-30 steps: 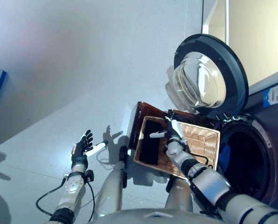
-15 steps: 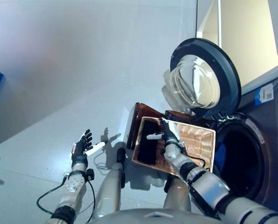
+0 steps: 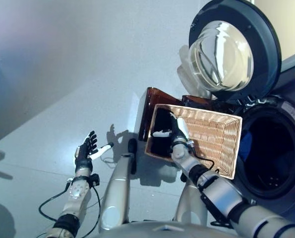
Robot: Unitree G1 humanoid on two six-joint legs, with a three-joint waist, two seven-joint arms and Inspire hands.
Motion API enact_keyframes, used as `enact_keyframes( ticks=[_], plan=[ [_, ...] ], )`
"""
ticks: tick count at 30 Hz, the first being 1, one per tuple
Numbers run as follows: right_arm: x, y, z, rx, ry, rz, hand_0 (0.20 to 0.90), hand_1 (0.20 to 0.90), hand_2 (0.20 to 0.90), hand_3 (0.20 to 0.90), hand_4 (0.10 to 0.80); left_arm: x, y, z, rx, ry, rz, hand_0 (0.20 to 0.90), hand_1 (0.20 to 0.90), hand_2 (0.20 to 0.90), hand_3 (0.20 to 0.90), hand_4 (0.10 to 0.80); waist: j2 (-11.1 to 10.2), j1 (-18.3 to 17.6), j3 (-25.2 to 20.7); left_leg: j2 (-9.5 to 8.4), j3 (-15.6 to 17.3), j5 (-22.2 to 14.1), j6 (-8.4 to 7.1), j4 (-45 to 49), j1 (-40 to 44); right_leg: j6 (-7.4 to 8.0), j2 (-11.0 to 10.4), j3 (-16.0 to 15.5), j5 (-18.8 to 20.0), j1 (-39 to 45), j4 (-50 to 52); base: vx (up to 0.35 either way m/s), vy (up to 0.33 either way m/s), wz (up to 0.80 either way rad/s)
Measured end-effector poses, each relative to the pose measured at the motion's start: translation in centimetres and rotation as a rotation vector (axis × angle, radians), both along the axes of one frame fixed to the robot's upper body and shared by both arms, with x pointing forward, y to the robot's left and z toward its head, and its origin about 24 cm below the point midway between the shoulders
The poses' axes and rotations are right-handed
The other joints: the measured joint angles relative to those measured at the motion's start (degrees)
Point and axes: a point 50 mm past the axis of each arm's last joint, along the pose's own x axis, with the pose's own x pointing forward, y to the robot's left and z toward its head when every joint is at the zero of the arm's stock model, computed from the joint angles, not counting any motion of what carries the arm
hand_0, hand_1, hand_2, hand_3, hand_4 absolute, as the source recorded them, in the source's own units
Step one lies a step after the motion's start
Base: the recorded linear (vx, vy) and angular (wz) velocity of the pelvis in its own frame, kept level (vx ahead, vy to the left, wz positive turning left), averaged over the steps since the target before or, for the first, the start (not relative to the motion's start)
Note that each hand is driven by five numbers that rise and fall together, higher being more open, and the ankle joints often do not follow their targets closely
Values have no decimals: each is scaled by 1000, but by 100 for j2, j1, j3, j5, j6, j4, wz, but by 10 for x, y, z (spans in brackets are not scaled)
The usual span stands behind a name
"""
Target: Pick up the clothes and place them into the washing machine
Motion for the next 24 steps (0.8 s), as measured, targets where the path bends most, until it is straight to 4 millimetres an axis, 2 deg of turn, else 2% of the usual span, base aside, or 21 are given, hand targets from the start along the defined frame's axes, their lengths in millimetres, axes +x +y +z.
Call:
enact_keyframes(
  ticks=[6,14,21,22,24],
  plan=[
    [7,0,7,-16,-16,-15,900,900,900,900,800,1,0,4,-2,-21,-11,900,900,900,900,800,1,14,0,-11,-5,-69,65,217,-257,-7,-16,41,-2,-191,80,-4,18,1],
    [12,-8,9,-31,11,-62,900,900,900,900,800,1,2,7,6,-28,-26,900,900,900,900,800,10,146,-12,-75,16,-74,55,241,-360,18,-78,86,-67,-331,226,-4,5,4],
    [10,-9,5,-41,30,-64,900,900,900,900,800,2,2,8,7,-34,-39,900,900,900,900,800,13,160,-15,-103,14,-181,128,546,-459,-28,-103,154,-161,-388,474,19,7,2],
    [8,-8,3,-41,41,-63,900,900,900,900,800,1,3,9,7,-38,-37,900,900,900,900,800,10,158,-17,-96,-39,-317,125,642,-459,-13,-128,148,-269,-378,545,-39,11,5],
    [5,-6,-2,-40,62,-63,900,900,900,900,800,-1,4,8,8,-33,-35,900,900,900,900,800,15,159,-90,-98,-51,-370,129,762,-506,39,-144,179,-347,-431,681,-45,23,5]
  ],
)
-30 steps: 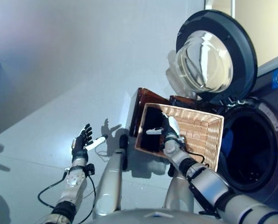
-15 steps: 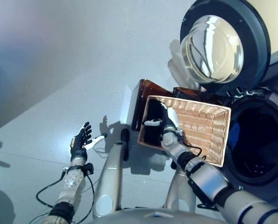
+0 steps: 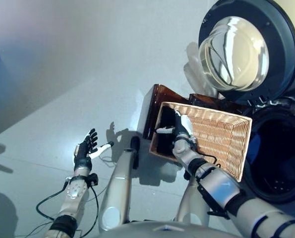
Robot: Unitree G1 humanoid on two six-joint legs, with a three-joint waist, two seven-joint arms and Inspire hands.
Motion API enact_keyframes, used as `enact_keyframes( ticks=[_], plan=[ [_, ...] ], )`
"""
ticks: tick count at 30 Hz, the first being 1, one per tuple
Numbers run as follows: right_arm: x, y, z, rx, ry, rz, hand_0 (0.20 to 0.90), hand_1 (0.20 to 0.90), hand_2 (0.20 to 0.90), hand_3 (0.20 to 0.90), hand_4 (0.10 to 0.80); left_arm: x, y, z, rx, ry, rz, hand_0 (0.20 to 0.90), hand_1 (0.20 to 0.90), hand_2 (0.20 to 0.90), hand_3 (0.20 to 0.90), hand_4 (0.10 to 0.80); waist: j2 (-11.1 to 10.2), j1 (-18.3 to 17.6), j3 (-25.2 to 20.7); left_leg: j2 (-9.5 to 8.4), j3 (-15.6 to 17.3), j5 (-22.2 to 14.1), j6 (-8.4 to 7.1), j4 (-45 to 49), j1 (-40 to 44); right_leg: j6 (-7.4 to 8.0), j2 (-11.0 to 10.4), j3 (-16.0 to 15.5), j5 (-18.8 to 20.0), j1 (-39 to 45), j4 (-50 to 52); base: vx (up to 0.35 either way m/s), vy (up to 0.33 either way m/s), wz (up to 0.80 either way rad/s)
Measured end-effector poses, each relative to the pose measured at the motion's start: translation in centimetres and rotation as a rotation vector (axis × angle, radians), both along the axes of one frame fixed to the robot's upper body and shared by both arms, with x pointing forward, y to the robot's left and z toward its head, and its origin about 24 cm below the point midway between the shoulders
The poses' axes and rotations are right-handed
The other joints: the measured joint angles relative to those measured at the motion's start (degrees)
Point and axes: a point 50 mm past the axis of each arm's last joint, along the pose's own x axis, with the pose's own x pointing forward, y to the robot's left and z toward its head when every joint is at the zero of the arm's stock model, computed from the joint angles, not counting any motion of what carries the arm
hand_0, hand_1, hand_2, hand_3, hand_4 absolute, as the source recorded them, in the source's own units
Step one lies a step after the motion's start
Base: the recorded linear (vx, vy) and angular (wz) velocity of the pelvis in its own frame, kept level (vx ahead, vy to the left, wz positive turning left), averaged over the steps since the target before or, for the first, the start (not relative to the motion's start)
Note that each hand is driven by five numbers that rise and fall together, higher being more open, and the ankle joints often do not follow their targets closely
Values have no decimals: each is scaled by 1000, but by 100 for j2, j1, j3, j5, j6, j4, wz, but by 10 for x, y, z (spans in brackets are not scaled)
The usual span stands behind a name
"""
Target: Pick up the clothes and place them into the washing machine
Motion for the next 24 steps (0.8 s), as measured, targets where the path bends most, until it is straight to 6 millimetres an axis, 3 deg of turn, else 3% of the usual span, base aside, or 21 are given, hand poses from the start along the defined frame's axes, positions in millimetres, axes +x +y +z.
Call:
enact_keyframes(
  ticks=[9,10,11,12,24],
  plan=[
    [2,1,2,8,-2,11,900,900,900,900,800,-7,1,-6,2,40,-4,900,900,900,900,800,38,-1,-117,1,44,-3,-53,182,-301,-27,-6,121,-69,-385,278,-25,9,-1],
    [2,1,3,8,-7,12,749,749,749,749,692,-8,1,-6,2,42,-8,900,900,900,900,800,47,-1,-147,3,27,-16,-33,219,-375,-25,-8,128,-70,-463,314,0,0,0],
    [3,1,3,8,-9,12,387,387,387,387,433,-8,1,-6,2,43,-9,900,900,900,900,800,54,-4,-147,4,33,-13,-48,271,-417,-25,-12,138,-79,-507,367,0,0,0],
    [3,1,4,7,-11,12,200,200,200,200,300,-8,1,-6,2,43,-10,900,900,900,900,800,52,-3,-148,3,30,-16,-47,289,-443,-22,-21,143,-84,-540,397,0,0,0],
    [5,-7,4,15,3,6,200,200,200,200,300,-11,1,-8,0,52,-14,900,900,900,900,800,61,4,-145,2,32,-44,-32,336,-452,0,-34,175,-107,-579,477,0,0,0]
  ],
)
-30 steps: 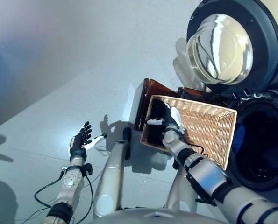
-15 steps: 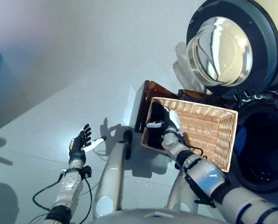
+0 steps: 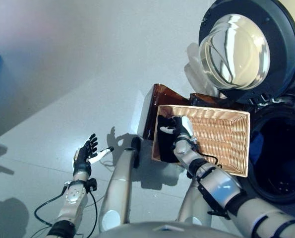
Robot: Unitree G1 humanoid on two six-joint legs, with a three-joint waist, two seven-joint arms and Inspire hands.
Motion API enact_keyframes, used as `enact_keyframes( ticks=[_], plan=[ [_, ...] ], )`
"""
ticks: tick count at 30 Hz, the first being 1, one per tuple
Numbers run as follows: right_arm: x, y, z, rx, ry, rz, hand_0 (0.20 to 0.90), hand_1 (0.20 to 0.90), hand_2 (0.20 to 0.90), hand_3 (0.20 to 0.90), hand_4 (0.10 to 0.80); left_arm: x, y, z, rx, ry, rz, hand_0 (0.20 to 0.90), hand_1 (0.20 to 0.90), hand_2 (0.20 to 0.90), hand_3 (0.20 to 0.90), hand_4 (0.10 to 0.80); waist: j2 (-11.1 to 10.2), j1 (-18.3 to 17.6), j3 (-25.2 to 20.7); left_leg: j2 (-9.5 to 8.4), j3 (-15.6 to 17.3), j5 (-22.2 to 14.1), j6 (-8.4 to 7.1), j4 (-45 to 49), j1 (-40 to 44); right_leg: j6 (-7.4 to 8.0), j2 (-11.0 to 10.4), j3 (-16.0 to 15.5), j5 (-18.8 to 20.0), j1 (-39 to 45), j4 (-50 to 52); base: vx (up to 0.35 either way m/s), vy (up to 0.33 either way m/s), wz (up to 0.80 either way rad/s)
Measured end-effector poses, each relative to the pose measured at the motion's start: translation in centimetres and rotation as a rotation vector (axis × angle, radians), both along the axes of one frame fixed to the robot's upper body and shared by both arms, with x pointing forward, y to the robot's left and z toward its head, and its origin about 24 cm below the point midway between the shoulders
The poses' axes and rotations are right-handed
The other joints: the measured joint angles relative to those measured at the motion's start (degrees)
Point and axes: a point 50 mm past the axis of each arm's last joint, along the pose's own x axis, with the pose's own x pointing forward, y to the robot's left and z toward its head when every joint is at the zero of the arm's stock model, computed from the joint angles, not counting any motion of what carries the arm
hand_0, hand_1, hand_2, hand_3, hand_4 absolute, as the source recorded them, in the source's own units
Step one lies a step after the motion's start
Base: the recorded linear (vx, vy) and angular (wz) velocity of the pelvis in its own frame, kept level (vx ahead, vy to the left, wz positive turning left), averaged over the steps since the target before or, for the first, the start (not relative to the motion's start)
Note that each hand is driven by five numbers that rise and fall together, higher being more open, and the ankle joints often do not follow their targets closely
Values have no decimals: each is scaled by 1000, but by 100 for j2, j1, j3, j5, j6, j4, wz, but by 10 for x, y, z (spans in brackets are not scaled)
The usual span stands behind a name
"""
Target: Pick up the clothes and place them into the washing machine
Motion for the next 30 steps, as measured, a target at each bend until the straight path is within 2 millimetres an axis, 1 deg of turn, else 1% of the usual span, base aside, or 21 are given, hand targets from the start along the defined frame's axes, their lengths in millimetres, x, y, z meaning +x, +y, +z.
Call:
enact_keyframes(
  ticks=[11,13,15,16,18,19,20,21,22,23,24,26,30],
  plan=[
    [0,1,-1,24,11,5,200,200,200,200,300,0,0,0,3,0,-2,900,900,900,900,800,1,3,-1,-3,2,-25,31,25,-24,0,-4,-2,-1,1,-13,0,0,0],
    [-1,1,-1,72,9,-23,200,200,200,200,300,0,0,0,3,0,-2,900,900,900,900,800,1,-1,-1,-3,4,-24,30,7,-9,-1,-2,-5,-1,16,-30,0,0,0],
    [-3,-2,-4,192,7,-75,200,200,200,200,300,0,0,0,3,-1,-2,900,900,900,900,800,-2,-6,-3,-4,17,-10,24,-66,16,-1,3,-9,3,35,-101,0,0,0],
    [-4,-3,-4,221,0,-85,200,200,200,200,300,0,0,0,3,-1,-2,900,900,900,900,800,-4,-13,-6,-1,15,3,23,-106,23,-1,11,-9,3,37,-133,0,0,0],
    [-8,-10,-6,350,-13,-148,200,200,200,200,300,0,0,0,2,0,-2,900,900,900,900,800,-8,-30,-8,1,26,68,-1,-217,51,-3,33,-21,45,70,-250,-33,-14,0],
    [-12,-13,-9,440,-21,-185,200,200,200,200,300,0,0,0,0,2,0,900,900,900,900,800,-12,-21,-10,4,37,145,3,-377,125,45,68,-39,135,164,-434,23,-39,-3],
    [-14,-15,-11,459,-21,-201,200,200,200,200,300,0,0,-1,0,3,1,900,900,900,900,800,-17,-36,-11,3,58,185,27,-425,167,42,84,-44,166,202,-497,15,-26,-4],
    [-16,-22,-13,516,-29,-230,200,200,200,200,300,0,-1,0,-6,0,4,900,900,900,900,800,-26,-87,-15,23,83,215,21,-590,268,84,88,-67,223,301,-662,120,-49,-6],
    [-19,-21,-16,553,-23,-237,200,200,200,200,300,0,-1,-1,-8,0,7,900,900,900,900,800,-37,-52,-20,1,128,288,23,-740,388,79,103,-64,293,396,-779,25,-40,-8],
    [-23,-26,-19,581,-23,-264,200,200,200,200,300,0,-1,0,-10,-2,7,900,900,900,900,800,-51,-118,-21,13,141,319,30,-852,497,111,104,-67,342,488,-875,46,-64,-6],
    [-24,-26,-20,621,-25,-270,200,200,200,200,300,0,0,0,-15,-5,16,900,900,900,900,800,-56,-160,-24,8,140,332,-17,-1001,619,108,107,-109,351,611,-1032,-44,-58,-2],
    [-30,-30,-25,696,-24,-295,200,200,200,200,300,2,1,1,-20,-10,21,900,900,900,900,800,-118,-196,-45,3,165,505,-18,-1303,823,108,127,-160,445,760,-1249,-22,-82,-3],
    [-40,-44,-33,820,-25,-381,200,200,200,200,300,2,2,0,-42,-11,26,900,900,900,900,800,-225,-234,-72,52,129,760,-103,-1916,1240,61,191,-369,583,1140,-1691,73,-83,1]
  ],
)
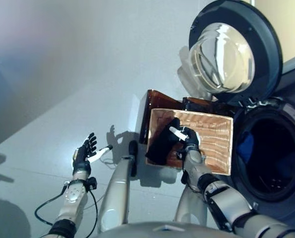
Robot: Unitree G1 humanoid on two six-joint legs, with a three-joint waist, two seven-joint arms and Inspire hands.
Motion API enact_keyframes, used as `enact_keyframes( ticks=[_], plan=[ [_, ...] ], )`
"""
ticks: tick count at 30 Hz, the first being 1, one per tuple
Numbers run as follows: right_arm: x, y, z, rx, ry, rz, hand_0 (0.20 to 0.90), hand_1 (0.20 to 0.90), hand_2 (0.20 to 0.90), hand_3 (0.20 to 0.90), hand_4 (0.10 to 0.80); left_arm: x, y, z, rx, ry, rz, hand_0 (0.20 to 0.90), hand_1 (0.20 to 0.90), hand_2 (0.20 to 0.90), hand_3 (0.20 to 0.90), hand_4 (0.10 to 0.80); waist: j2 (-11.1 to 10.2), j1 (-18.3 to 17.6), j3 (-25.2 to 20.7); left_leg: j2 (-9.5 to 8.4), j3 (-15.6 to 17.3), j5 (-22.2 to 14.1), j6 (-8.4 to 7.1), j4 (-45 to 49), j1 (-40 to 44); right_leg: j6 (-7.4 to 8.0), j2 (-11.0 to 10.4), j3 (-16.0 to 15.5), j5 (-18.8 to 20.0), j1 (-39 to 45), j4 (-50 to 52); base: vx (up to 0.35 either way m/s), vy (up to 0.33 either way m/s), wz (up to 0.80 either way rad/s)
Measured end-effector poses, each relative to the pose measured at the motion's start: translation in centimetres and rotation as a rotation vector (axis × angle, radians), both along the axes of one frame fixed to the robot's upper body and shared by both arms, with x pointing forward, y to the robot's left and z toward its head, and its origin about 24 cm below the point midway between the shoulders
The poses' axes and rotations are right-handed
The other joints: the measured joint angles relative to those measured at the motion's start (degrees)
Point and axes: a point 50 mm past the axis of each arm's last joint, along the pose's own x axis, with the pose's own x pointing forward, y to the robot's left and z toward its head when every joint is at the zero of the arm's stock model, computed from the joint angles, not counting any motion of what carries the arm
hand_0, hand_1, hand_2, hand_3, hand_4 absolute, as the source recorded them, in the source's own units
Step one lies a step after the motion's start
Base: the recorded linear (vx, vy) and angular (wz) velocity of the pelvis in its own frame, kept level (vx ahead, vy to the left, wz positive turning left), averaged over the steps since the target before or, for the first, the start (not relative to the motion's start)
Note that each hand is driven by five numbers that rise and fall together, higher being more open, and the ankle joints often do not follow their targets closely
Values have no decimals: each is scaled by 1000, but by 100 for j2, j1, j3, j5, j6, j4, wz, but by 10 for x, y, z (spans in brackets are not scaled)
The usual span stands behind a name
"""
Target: Pick up the clothes and place them into the washing machine
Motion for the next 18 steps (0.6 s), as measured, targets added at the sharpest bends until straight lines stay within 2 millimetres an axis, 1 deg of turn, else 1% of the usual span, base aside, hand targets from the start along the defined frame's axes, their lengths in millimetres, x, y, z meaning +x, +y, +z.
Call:
enact_keyframes(
  ticks=[2,5,6,8,10,14,16,18],
  plan=[
    [-5,-9,-4,77,0,-61,200,200,200,200,300,-3,1,-5,-14,25,6,900,900,900,900,800,-75,6,-35,42,2,77,-44,-246,231,-19,63,-34,43,186,-189,77,-47,-7],
    [-11,-15,-8,152,-4,-128,200,200,200,200,300,-7,0,-9,-28,40,11,900,900,900,900,800,-125,10,-66,52,7,169,-57,-494,440,-21,109,-79,122,377,-388,52,-17,-5],
    [-14,-21,-10,212,-26,-188,200,200,200,200,300,-7,0,-9,-34,42,8,900,900,900,900,800,-173,-15,-109,50,20,209,-58,-632,520,-20,106,-90,139,418,-466,77,-25,-2],
    [-18,-25,-12,313,-52,-261,200,200,200,200,300,-7,0,-11,-44,48,7,900,900,900,900,800,-182,-61,-113,49,44,280,-53,-787,685,1,117,-142,237,600,-648,46,-17,-2],
    [-24,-32,-16,451,-99,-376,200,200,200,200,300,-8,-1,-12,-61,49,11,900,900,900,900,800,-199,-102,-124,44,83,279,-51,-873,827,4,124,-148,283,763,-827,31,3,-9],
    [-31,-44,-18,617,-189,-555,200,200,200,200,300,-4,-2,-11,-86,36,10,900,900,900,900,800,-190,-121,-128,42,138,273,-45,-886,883,1,119,-99,291,777,-831,9,3,-5],
    [-37,-52,-20,722,-268,-717,200,200,200,200,300,-4,-4,-12,-108,36,10,900,900,900,900,800,-165,-136,-140,24,163,261,-30,-860,887,-1,104,-59,291,772,-828,2,34,-3],
    [-39,-57,-19,740,-301,-786,200,200,200,200,300,-4,-5,-12,-125,35,10,900,900,900,900,800,-147,-143,-148,10,187,251,-16,-851,887,-1,85,-17,292,754,-817,-19,24,-4]
  ],
)
